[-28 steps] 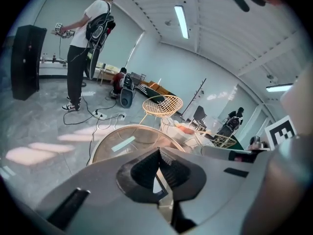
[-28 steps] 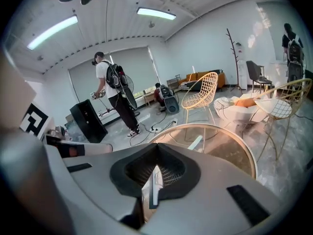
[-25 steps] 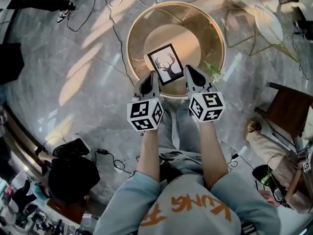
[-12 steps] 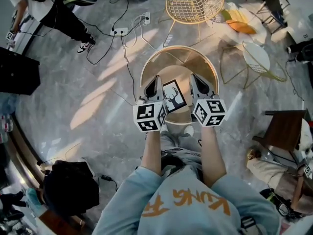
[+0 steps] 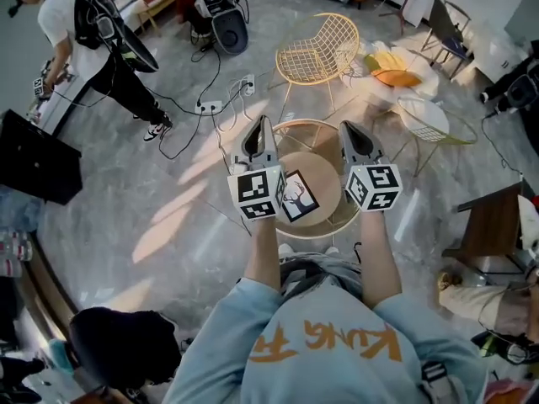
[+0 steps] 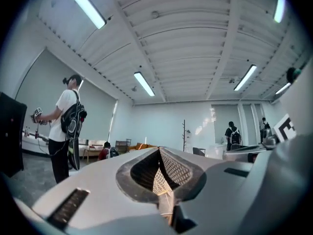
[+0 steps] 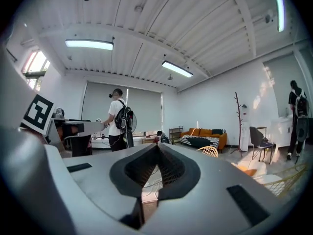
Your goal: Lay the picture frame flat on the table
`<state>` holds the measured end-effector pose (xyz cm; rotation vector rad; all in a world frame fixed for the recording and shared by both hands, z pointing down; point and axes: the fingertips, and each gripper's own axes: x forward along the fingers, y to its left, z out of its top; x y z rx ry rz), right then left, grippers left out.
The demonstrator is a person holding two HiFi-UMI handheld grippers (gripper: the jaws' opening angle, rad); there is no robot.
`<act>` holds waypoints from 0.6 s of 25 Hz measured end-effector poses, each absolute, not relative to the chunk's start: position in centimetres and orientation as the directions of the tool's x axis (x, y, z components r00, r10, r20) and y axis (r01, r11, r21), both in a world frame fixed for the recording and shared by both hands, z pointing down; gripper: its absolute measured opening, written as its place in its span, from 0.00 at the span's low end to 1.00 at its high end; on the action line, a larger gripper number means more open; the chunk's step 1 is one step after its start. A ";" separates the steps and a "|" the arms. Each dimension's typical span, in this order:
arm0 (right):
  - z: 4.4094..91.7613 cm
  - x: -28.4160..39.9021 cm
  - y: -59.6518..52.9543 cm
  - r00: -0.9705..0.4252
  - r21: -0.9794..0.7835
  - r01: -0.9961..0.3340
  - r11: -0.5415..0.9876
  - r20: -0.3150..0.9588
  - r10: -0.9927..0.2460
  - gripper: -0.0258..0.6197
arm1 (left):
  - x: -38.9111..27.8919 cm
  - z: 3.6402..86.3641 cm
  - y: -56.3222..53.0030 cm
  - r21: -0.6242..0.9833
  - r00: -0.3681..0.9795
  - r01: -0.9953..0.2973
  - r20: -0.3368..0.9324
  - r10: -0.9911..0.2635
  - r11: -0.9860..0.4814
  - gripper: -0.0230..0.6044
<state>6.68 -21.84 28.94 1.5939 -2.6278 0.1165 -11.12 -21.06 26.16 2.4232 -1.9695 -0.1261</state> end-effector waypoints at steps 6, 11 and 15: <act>27.1 6.8 -20.5 -0.466 0.012 -0.884 0.467 0.051 -0.883 0.04 | -11.0 23.9 -19.6 0.015 0.204 -0.978 -0.113 -0.972 -0.207 0.07; 25.6 6.9 -20.0 -0.477 0.027 -0.878 0.478 0.016 -0.879 0.04 | -10.8 22.8 -18.8 0.000 0.209 -0.978 -0.140 -0.968 -0.211 0.07; 25.0 6.2 -20.1 -0.490 0.038 -0.871 0.490 0.000 -0.872 0.04 | -10.3 22.5 -18.7 -0.008 0.221 -0.975 -0.145 -0.964 -0.222 0.07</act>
